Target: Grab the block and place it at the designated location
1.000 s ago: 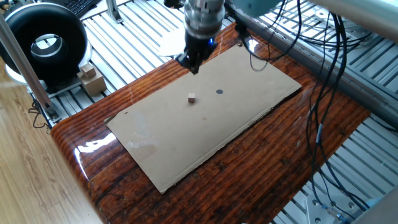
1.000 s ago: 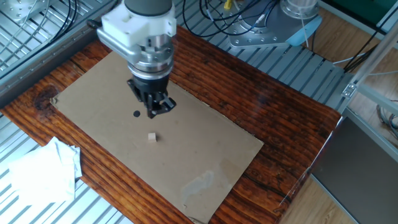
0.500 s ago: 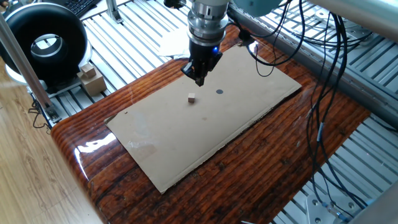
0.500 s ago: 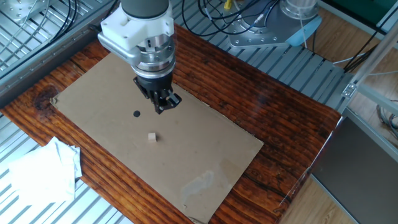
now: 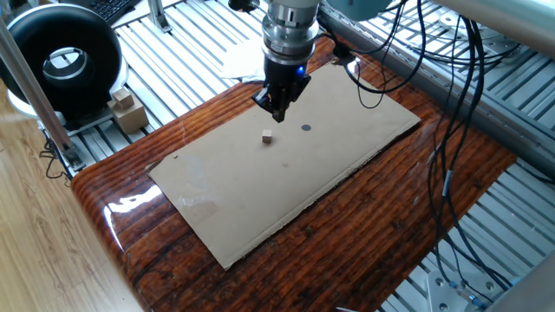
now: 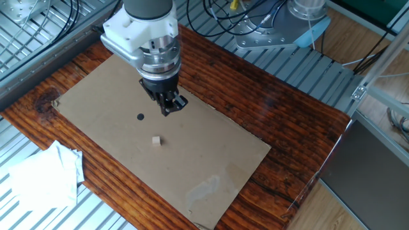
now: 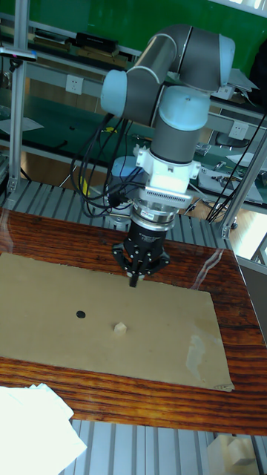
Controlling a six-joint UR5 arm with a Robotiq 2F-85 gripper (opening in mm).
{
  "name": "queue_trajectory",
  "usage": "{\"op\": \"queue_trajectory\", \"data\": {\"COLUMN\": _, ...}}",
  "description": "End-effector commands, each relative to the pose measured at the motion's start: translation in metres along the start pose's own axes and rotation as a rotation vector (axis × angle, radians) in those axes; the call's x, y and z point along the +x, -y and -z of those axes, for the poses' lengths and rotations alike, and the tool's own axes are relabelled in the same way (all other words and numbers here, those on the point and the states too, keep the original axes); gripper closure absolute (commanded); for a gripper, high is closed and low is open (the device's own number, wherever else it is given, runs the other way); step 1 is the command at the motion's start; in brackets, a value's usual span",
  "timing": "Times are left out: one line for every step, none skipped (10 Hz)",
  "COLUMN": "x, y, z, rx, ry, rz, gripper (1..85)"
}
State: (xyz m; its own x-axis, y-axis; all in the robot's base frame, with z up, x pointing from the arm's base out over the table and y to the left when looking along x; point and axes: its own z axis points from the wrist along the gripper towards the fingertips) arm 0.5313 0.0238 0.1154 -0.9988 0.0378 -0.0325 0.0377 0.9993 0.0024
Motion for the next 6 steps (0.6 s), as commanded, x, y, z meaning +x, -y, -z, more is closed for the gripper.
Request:
{"op": "queue_trajectory", "data": {"x": 0.007, "y": 0.025, "z": 0.003, "rx": 0.092, "ry": -0.029, "rz": -0.003, "gripper": 84.7}}
{"op": "queue_trajectory", "data": {"x": 0.009, "y": 0.004, "z": 0.002, "rx": 0.010, "ry": -0.034, "rz": 0.036, "gripper": 84.7}}
{"op": "queue_trajectory", "data": {"x": 0.008, "y": 0.005, "z": 0.002, "rx": 0.014, "ry": -0.033, "rz": 0.082, "gripper": 84.7}}
{"op": "queue_trajectory", "data": {"x": -0.010, "y": 0.004, "z": 0.002, "rx": 0.015, "ry": 0.036, "rz": 0.051, "gripper": 84.7}}
{"op": "queue_trajectory", "data": {"x": -0.013, "y": 0.002, "z": 0.002, "rx": 0.006, "ry": 0.047, "rz": 0.018, "gripper": 84.7}}
{"op": "queue_trajectory", "data": {"x": -0.016, "y": 0.002, "z": -0.001, "rx": 0.009, "ry": 0.042, "rz": 0.040, "gripper": 84.7}}
